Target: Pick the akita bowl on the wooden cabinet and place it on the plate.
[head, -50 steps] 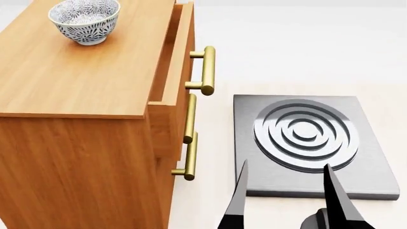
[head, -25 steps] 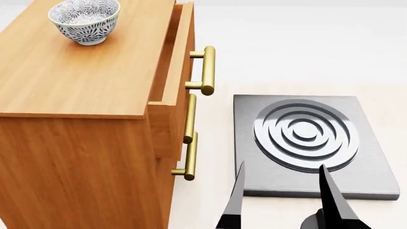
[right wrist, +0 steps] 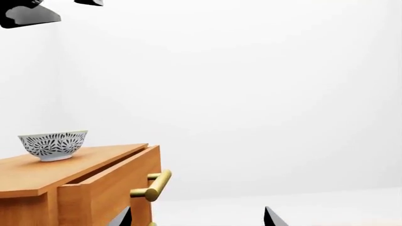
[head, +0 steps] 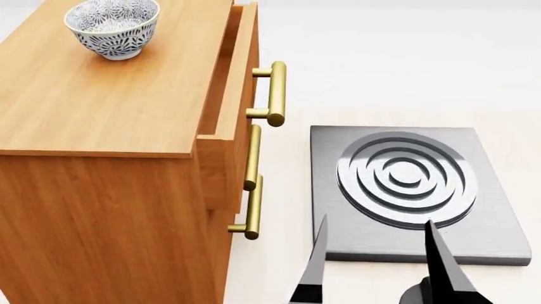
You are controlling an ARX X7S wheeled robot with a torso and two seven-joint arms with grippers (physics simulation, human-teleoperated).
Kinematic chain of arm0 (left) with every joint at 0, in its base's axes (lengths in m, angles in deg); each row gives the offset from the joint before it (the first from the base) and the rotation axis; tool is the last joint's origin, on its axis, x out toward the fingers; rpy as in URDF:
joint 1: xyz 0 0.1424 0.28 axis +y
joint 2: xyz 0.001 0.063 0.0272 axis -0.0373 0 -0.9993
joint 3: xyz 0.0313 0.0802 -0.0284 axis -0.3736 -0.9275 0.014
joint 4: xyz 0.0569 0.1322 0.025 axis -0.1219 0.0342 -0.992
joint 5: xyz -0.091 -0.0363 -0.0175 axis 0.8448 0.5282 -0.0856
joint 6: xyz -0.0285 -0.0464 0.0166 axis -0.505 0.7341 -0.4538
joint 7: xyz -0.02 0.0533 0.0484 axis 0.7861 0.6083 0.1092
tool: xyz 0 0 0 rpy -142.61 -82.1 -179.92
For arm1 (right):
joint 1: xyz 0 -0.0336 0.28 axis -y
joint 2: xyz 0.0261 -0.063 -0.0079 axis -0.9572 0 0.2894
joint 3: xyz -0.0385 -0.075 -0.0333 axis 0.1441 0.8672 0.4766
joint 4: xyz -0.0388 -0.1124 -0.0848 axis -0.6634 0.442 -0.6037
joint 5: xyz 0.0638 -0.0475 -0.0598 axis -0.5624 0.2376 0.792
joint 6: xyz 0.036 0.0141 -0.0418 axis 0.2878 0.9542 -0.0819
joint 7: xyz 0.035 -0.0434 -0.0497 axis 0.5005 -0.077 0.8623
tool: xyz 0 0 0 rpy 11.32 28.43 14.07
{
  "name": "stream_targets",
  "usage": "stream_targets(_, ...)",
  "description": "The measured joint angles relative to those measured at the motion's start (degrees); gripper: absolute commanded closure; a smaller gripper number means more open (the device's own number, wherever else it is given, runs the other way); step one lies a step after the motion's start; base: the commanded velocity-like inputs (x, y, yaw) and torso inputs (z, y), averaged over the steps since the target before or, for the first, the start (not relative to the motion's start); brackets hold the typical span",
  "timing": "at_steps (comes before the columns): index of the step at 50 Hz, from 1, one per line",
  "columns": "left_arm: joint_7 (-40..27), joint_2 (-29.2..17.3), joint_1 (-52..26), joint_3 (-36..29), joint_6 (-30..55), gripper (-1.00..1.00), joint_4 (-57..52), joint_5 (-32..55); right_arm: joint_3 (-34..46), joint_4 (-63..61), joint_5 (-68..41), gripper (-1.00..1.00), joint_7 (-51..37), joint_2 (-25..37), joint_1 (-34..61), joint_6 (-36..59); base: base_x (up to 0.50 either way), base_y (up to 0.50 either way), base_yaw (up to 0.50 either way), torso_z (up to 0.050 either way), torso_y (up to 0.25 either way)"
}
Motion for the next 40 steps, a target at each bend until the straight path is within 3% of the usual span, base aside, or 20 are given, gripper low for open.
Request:
stream_targets(23,-3.46,0.09,-5.67,-59.03,-5.89,-1.00,2.98,51.42,-0.08,-0.56,-0.55,-1.00,-0.50,0.49,0.08,0.11,0.00,0.00,0.00,0.000,0.000)
stream_targets(31,-3.63,0.10,-6.71,-71.87,-6.47,-1.00,3.17,62.65,0.07,-0.59,-0.54,-1.00,-0.64,0.59,0.14,0.10,0.00,0.00,0.00,0.000,0.000)
stream_targets(40,-3.79,0.08,-7.33,-79.64,-6.61,-1.00,3.25,69.65,0.23,-0.64,-0.56,-1.00,-0.78,0.72,0.17,0.05,0.00,0.00,0.00,0.000,0.000)
